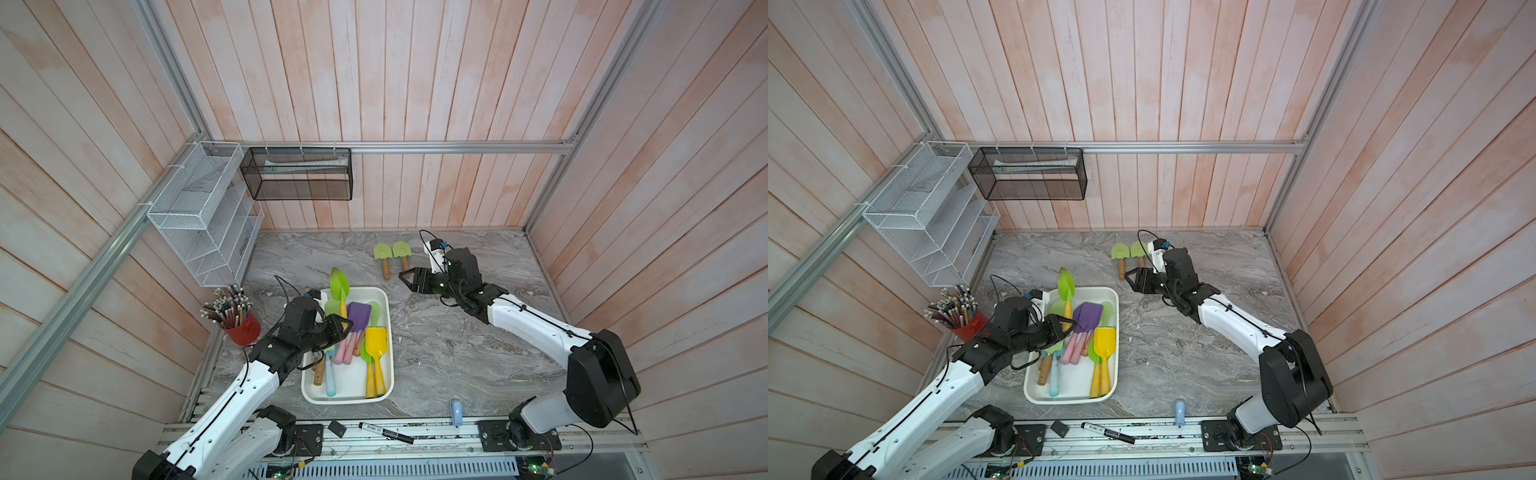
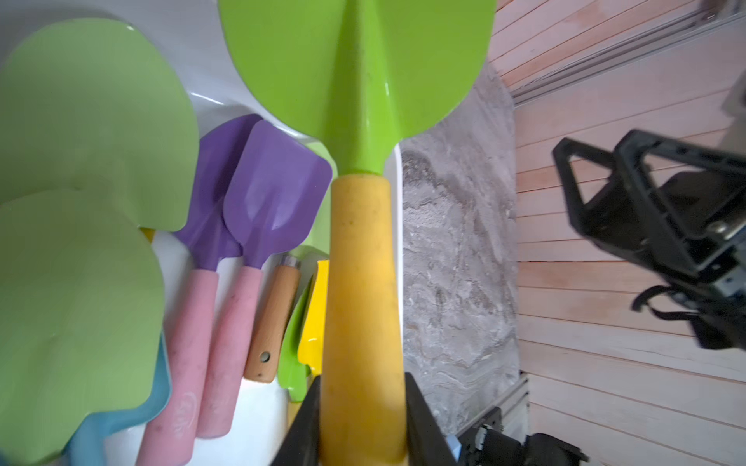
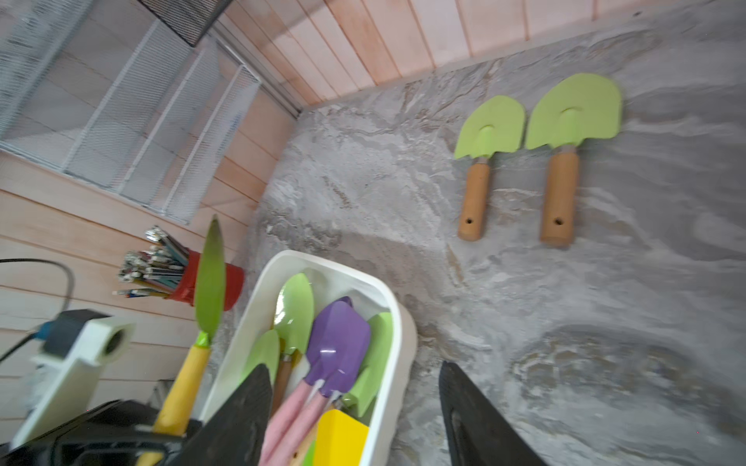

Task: Take the shovel out of the storage box
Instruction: Pick up the shovel from the storage box, then place the shovel at the center of the board.

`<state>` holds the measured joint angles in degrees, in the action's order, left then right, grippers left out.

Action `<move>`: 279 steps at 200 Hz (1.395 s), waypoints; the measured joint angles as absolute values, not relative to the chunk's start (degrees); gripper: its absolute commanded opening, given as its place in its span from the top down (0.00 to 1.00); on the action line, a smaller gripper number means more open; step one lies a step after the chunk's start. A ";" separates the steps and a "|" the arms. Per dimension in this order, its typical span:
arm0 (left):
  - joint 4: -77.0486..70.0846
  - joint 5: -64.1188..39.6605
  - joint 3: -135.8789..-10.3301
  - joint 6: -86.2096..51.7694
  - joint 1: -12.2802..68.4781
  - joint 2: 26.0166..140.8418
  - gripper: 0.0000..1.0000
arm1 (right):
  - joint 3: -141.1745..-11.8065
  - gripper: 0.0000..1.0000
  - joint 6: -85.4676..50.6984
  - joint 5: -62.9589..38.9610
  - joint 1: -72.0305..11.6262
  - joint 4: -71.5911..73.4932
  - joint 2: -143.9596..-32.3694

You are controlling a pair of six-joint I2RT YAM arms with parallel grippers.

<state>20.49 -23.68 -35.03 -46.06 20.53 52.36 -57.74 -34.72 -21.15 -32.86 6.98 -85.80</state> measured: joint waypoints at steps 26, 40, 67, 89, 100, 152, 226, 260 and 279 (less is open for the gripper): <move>9.76 -34.02 -30.96 -47.72 15.35 54.87 0.84 | -53.49 0.29 -40.05 -27.88 -33.69 15.03 -85.80; 3.33 -38.57 -28.56 -49.58 14.06 56.31 0.84 | -52.18 0.28 -42.26 -30.55 -34.39 18.52 -85.82; -8.56 -45.39 -25.30 -54.30 13.26 58.41 0.84 | -51.94 0.28 -46.65 -35.55 -36.45 26.41 -86.65; -16.91 -49.04 -23.66 -58.11 13.23 58.92 0.84 | -51.94 0.28 -50.24 -38.76 -37.52 32.99 -88.86; -20.82 -50.43 -23.09 -60.10 13.23 58.92 0.84 | -51.94 0.28 -51.77 -39.83 -37.87 35.33 -90.24; -34.59 -54.17 -21.15 -66.94 13.23 59.53 0.84 | -52.03 0.35 -57.39 -43.64 -39.90 43.88 -96.01; -47.68 -55.57 -19.81 -74.46 13.23 64.49 0.84 | -54.85 0.50 -64.82 -46.85 -41.91 55.13 -101.41; -50.98 -55.70 -19.53 -76.51 13.23 65.67 0.84 | -56.34 0.55 -68.14 -47.55 -41.95 59.61 -104.14; -51.99 -55.72 -19.53 -76.86 13.23 65.67 0.84 | -57.06 0.57 -69.63 -47.72 -41.98 61.52 -105.62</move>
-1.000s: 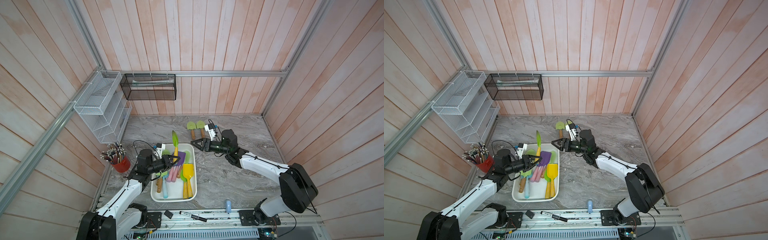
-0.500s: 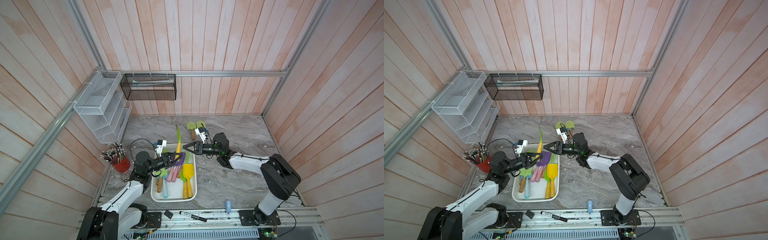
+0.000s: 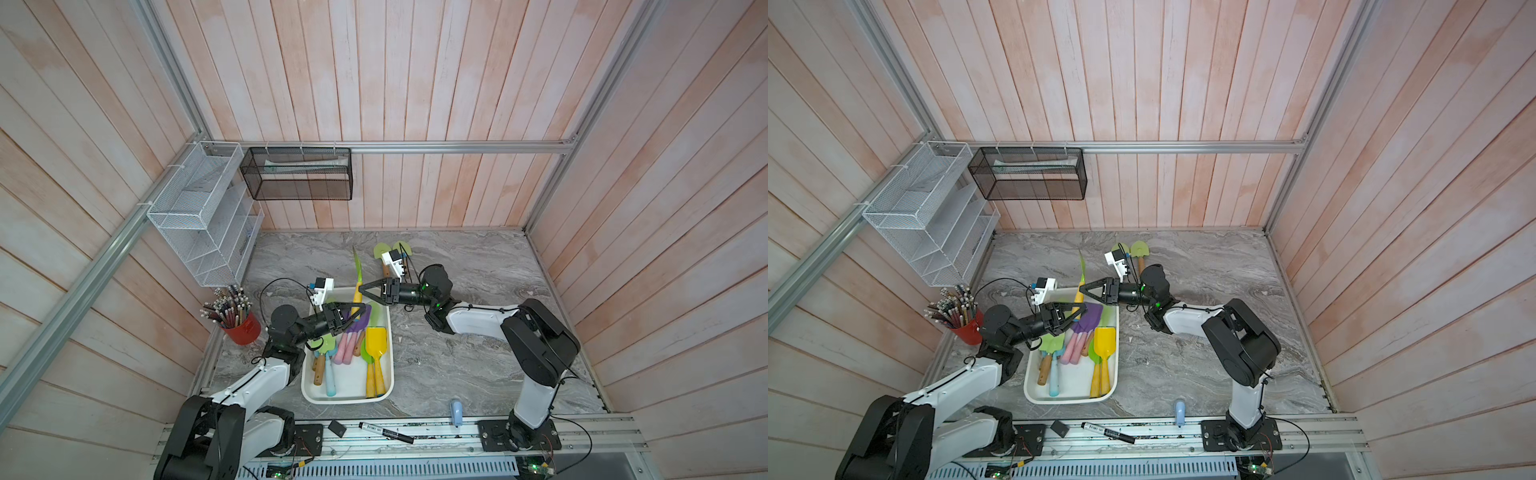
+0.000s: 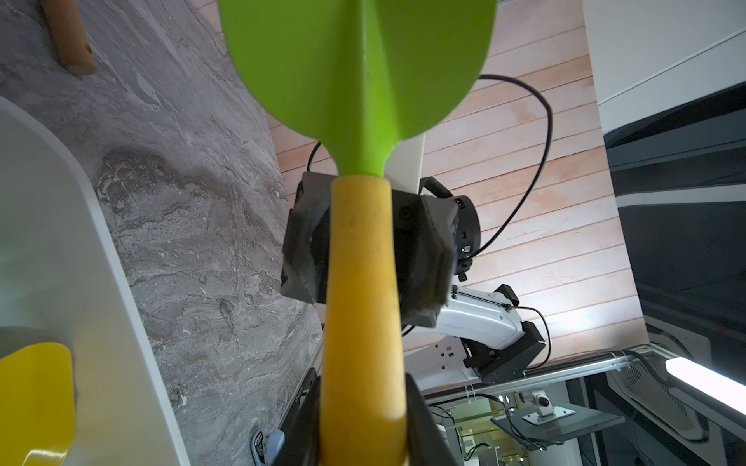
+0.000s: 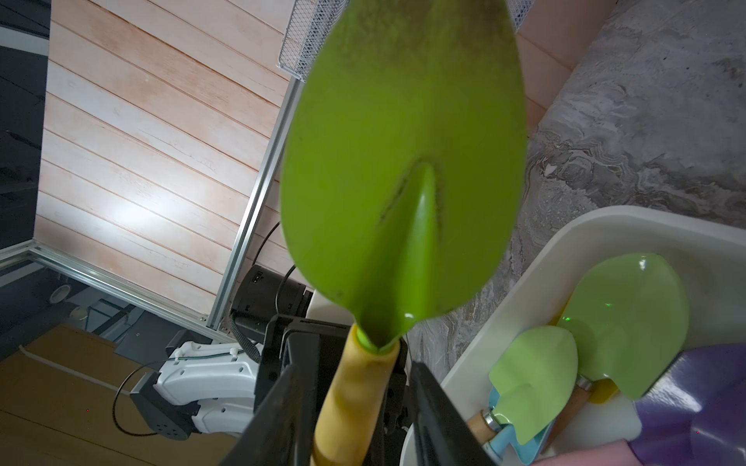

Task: Take the shovel out of the storage box
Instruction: Place the shovel at the center of the board.

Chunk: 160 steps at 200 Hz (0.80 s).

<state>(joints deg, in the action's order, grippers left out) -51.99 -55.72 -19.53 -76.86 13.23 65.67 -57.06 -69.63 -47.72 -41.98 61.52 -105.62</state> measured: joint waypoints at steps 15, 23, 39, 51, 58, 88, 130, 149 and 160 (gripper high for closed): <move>-52.36 -55.70 -19.49 -77.12 13.23 65.67 0.84 | -57.76 0.59 -71.00 -47.79 -41.98 62.98 -106.59; -52.40 -55.72 -19.46 -77.21 13.23 65.67 0.84 | -58.26 0.61 -71.75 -47.86 -41.98 63.96 -107.13; -52.73 -55.70 -19.25 -77.25 13.30 65.67 0.84 | -59.00 0.63 -73.28 -47.88 -41.98 66.24 -108.09; -53.30 -55.70 -18.94 -77.28 13.30 65.67 0.84 | -59.53 0.64 -74.72 -47.90 -41.98 68.05 -109.08; -53.47 -55.68 -18.87 -77.28 13.30 65.67 0.84 | -59.81 0.65 -75.55 -47.94 -41.98 69.19 -109.75; -54.02 -55.48 -18.65 -77.28 13.63 65.73 0.84 | -60.82 0.67 -78.67 -47.94 -41.98 72.25 -111.85; -55.55 -55.27 -18.61 -77.21 14.28 66.32 0.84 | -61.45 0.79 -82.32 -48.10 -42.17 74.17 -112.92; -56.23 -55.09 -18.52 -76.75 14.50 66.70 0.81 | -61.47 0.86 -84.05 -48.03 -42.28 74.94 -113.10; -56.38 -55.02 -18.52 -76.58 14.63 66.76 0.73 | -61.47 0.89 -84.40 -48.05 -42.28 75.16 -113.14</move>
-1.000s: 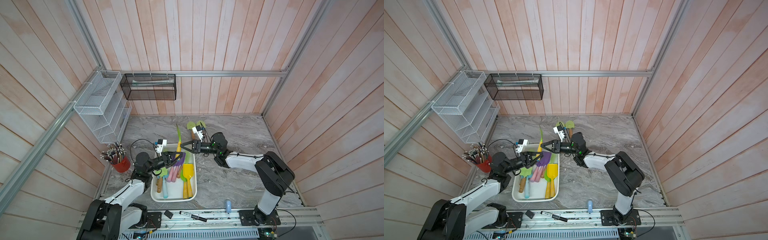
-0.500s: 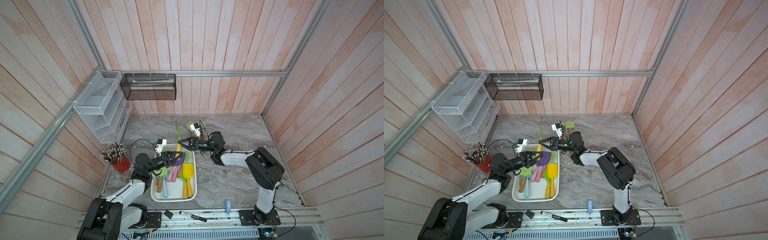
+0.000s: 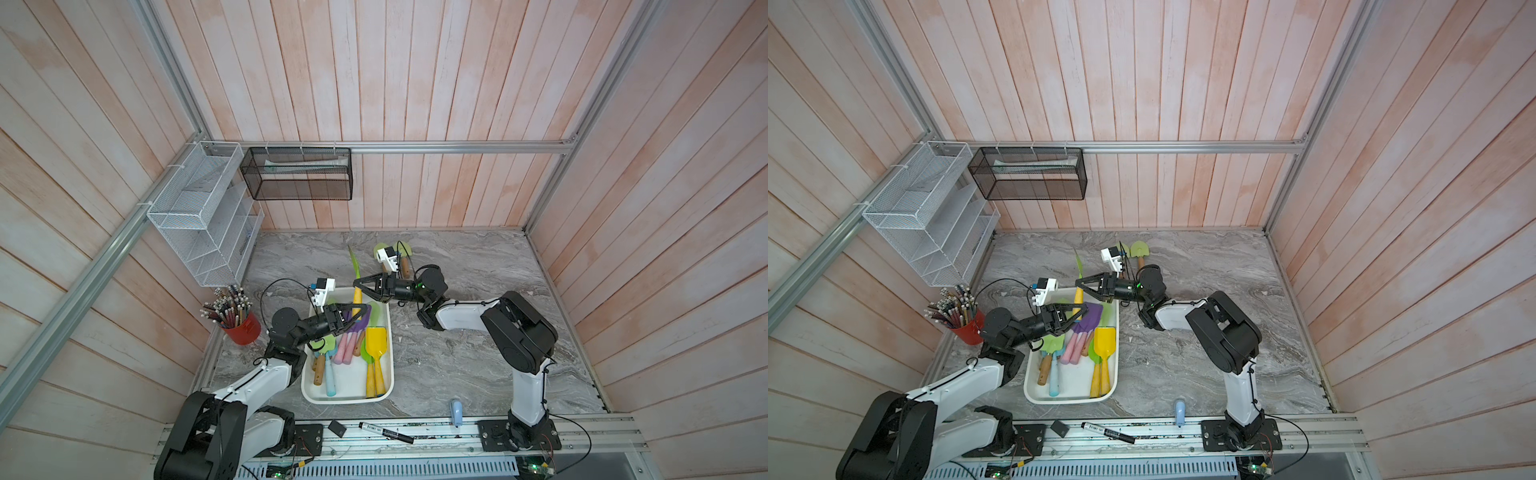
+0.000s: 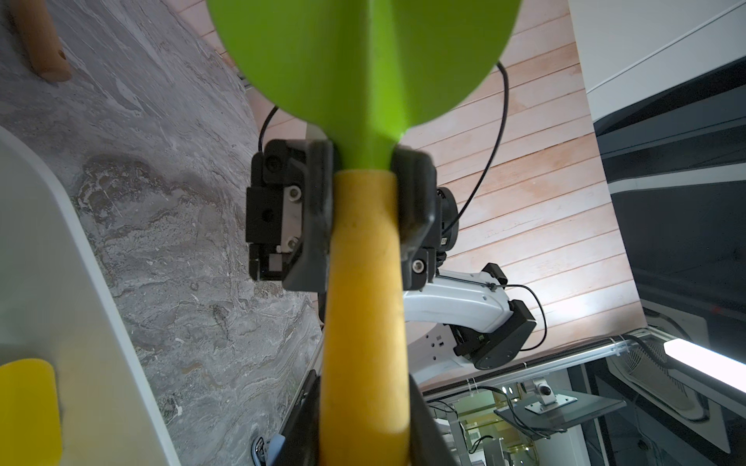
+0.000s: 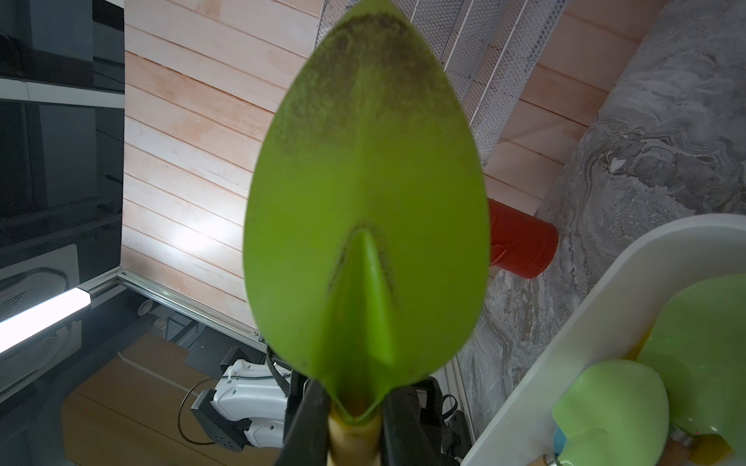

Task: Take the shovel out of the storage box
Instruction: Place the shovel at the center of the board.

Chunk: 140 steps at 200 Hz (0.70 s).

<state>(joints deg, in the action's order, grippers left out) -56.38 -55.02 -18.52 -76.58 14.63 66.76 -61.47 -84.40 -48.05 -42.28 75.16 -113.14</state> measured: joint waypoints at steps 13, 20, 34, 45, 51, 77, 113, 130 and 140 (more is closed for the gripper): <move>-56.27 -55.02 -18.50 -76.36 14.72 66.76 0.59 | -61.47 0.90 -84.42 -48.10 -42.28 75.20 -113.16; -55.99 -55.07 -18.50 -76.18 14.79 66.74 0.51 | -61.47 0.90 -84.31 -47.94 -42.28 75.26 -113.14; -53.98 -55.05 -18.50 -75.61 15.05 66.46 0.42 | -61.47 0.90 -83.85 -47.83 -42.26 75.20 -113.14; -51.44 -55.05 -18.50 -74.48 15.07 65.60 0.39 | -61.45 0.90 -83.44 -47.70 -42.17 74.98 -113.14; -49.65 -55.02 -18.52 -73.87 15.05 64.84 0.39 | -61.43 0.90 -83.09 -47.66 -42.06 74.83 -113.14; -39.79 -54.59 -19.14 -69.28 14.57 59.81 0.39 | -59.88 0.90 -80.82 -47.59 -40.60 72.60 -112.12; -16.47 -49.32 -26.09 -56.05 13.52 54.59 0.39 | -57.43 0.91 -73.32 -46.85 -35.97 61.06 -106.91; -4.91 -44.88 -30.92 -49.06 13.50 54.30 0.39 | -57.08 0.91 -69.32 -46.02 -33.67 54.63 -103.83; -0.01 -42.63 -32.53 -46.00 13.50 54.19 0.39 | -57.08 0.91 -66.78 -45.23 -32.34 50.59 -102.17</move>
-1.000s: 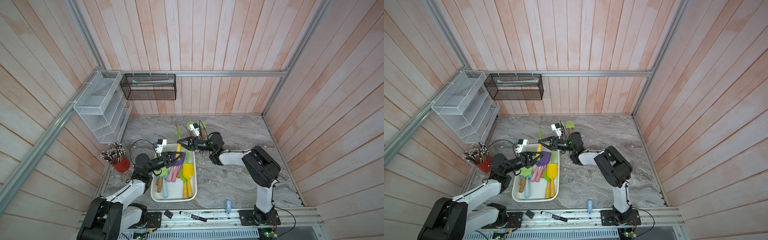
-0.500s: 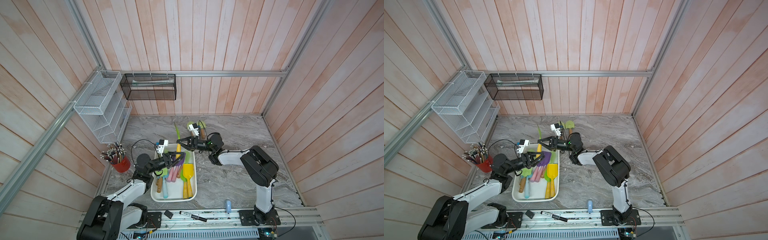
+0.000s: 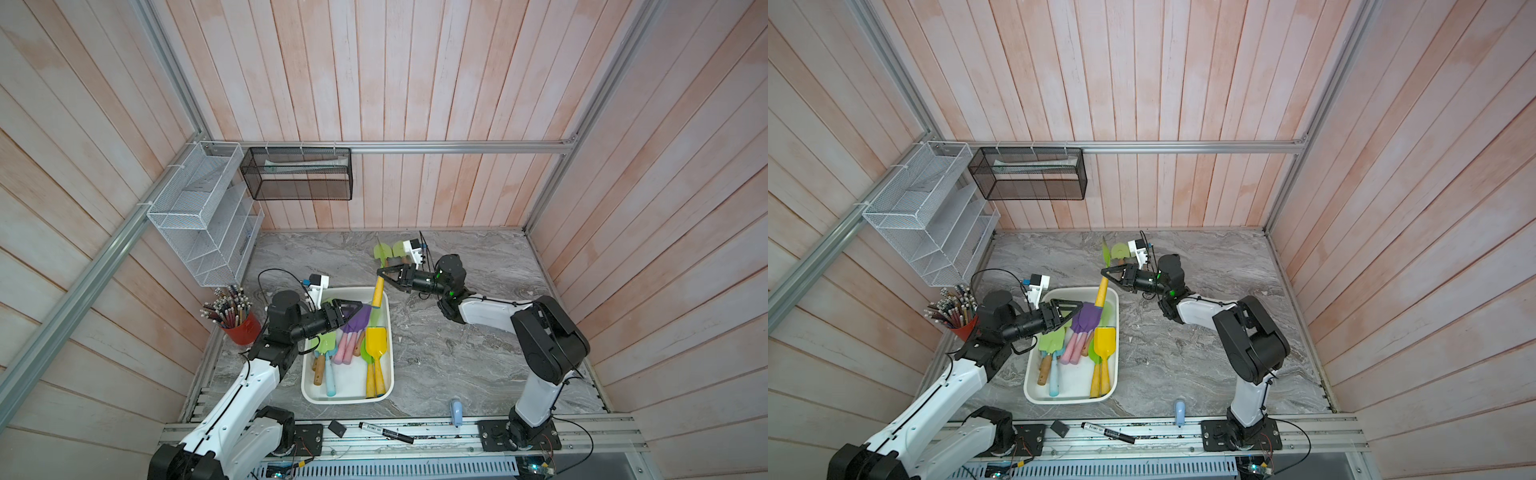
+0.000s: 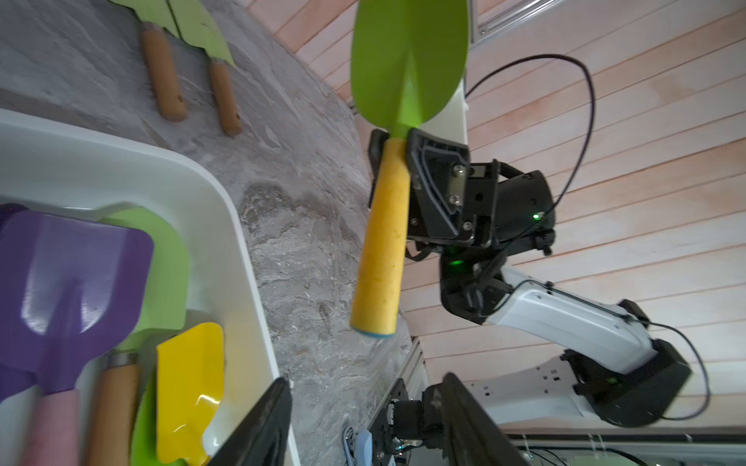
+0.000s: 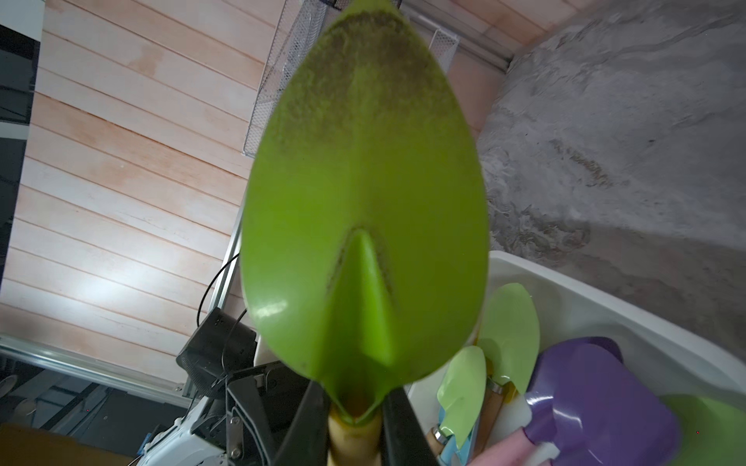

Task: Take the shovel out of the storage box
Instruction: Place the shovel at the center of the board.

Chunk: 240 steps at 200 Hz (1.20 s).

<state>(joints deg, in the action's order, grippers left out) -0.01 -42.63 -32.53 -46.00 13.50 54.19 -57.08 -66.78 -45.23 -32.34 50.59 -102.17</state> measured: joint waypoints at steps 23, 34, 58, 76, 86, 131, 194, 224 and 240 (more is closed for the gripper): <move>10.61 -36.86 -33.93 -40.14 13.78 53.52 0.40 | -58.17 0.91 -58.50 -41.52 -29.78 37.28 -99.15; 15.68 -32.97 -34.44 -38.17 14.76 53.34 0.41 | -60.18 0.91 -54.24 -38.61 -28.97 29.69 -98.87; 24.62 -23.07 -36.58 -35.90 19.55 53.36 0.41 | -65.63 0.91 -45.25 -30.17 -27.66 14.72 -98.89; 28.91 -16.29 -38.24 -35.55 24.23 54.15 0.41 | -69.58 0.91 -39.81 -23.49 -27.05 6.46 -99.33; 30.55 -13.08 -38.87 -35.57 26.59 54.50 0.41 | -71.77 0.91 -37.21 -19.90 -26.76 2.79 -100.07; 35.22 -2.83 -39.05 -37.95 31.53 52.84 0.42 | -80.62 0.90 -29.04 -5.74 -25.34 -8.71 -107.28; 37.78 3.84 -38.83 -40.80 32.82 48.60 0.42 | -96.25 0.90 -22.44 5.52 -23.40 -17.50 -121.93; 37.87 3.99 -37.71 -41.85 33.01 47.00 0.42 | -100.79 0.90 -21.12 7.05 -22.61 -19.66 -126.85; 38.02 4.10 -37.32 -42.28 33.06 46.11 0.42 | -102.80 0.90 -20.82 7.18 -22.02 -20.51 -128.92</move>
